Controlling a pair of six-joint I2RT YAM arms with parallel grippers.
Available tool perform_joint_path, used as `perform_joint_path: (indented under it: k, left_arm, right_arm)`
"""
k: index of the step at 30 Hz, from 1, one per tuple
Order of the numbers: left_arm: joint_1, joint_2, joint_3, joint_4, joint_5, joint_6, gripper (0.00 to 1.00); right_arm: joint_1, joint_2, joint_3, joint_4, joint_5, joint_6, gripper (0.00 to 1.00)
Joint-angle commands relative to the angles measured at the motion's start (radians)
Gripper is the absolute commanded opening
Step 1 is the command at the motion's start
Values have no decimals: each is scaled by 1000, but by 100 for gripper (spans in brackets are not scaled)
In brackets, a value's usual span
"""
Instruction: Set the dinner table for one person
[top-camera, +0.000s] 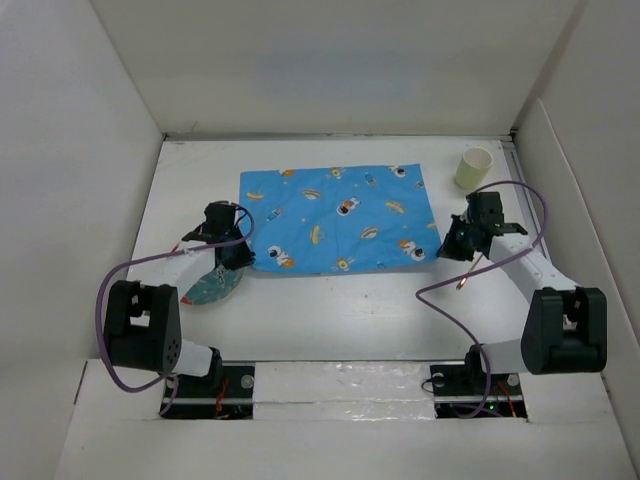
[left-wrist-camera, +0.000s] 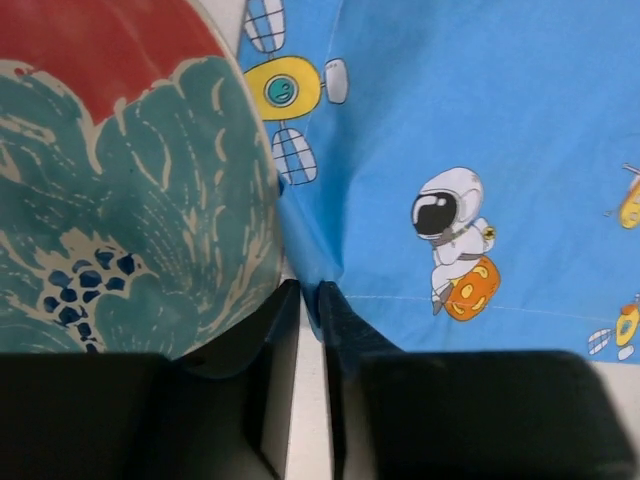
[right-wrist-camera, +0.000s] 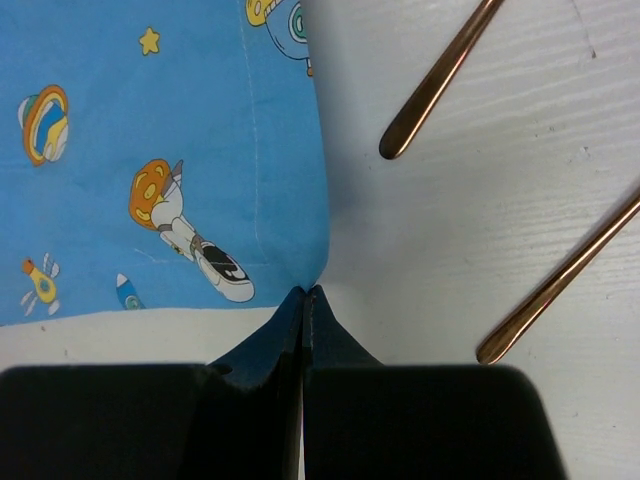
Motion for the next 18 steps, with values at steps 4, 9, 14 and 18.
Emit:
perform_joint_path:
  k: [4, 9, 14, 18]
  left_arm:
    - [5, -26, 48, -50, -47, 31, 31]
    - [5, -82, 119, -80, 28, 30, 40]
    - [5, -144, 264, -54, 160, 33, 27]
    - [5, -138, 390, -27, 287, 35, 0]
  right_arm:
    - [-5, -39, 3, -30, -13, -26, 21]
    - [-5, -65, 116, -73, -34, -7, 53]
    - [-15, -21, 356, -80, 38, 9, 2]
    - [-27, 54, 511, -70, 23, 10, 0]
